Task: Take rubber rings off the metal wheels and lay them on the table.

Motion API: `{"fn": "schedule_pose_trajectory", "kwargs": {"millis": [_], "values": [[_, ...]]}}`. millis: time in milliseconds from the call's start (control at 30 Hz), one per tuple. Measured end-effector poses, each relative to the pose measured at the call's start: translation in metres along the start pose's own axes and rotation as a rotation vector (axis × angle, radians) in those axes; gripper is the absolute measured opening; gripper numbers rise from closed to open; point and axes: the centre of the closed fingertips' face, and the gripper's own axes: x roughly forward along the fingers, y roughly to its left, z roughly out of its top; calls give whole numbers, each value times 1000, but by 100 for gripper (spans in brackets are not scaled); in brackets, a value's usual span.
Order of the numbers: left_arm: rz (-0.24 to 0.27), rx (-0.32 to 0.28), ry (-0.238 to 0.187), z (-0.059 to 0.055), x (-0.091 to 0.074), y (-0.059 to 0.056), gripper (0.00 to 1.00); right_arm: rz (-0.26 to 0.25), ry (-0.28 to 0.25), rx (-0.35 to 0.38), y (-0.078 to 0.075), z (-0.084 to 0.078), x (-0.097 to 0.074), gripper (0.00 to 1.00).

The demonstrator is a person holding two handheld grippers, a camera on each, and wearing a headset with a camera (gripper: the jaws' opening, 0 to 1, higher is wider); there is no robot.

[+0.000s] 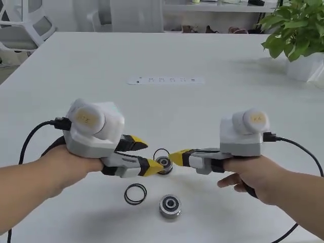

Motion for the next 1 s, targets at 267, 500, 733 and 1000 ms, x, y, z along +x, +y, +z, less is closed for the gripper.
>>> {"fn": "schedule_pose_trajectory", "kwargs": {"millis": [267,500,733,1000], "values": [[-6,-11,-22,1,-17,-6,46,15,-3,2,8,3,-2,0],[-1,-14,-36,1,-32,-9,52,34,-5,4,16,5,-1,0],[8,-16,-46,-2,-46,-8,58,62,8,5,26,5,4,0],[15,-28,-59,-5,-59,-10,64,102,42,2,40,-2,12,0]]}}
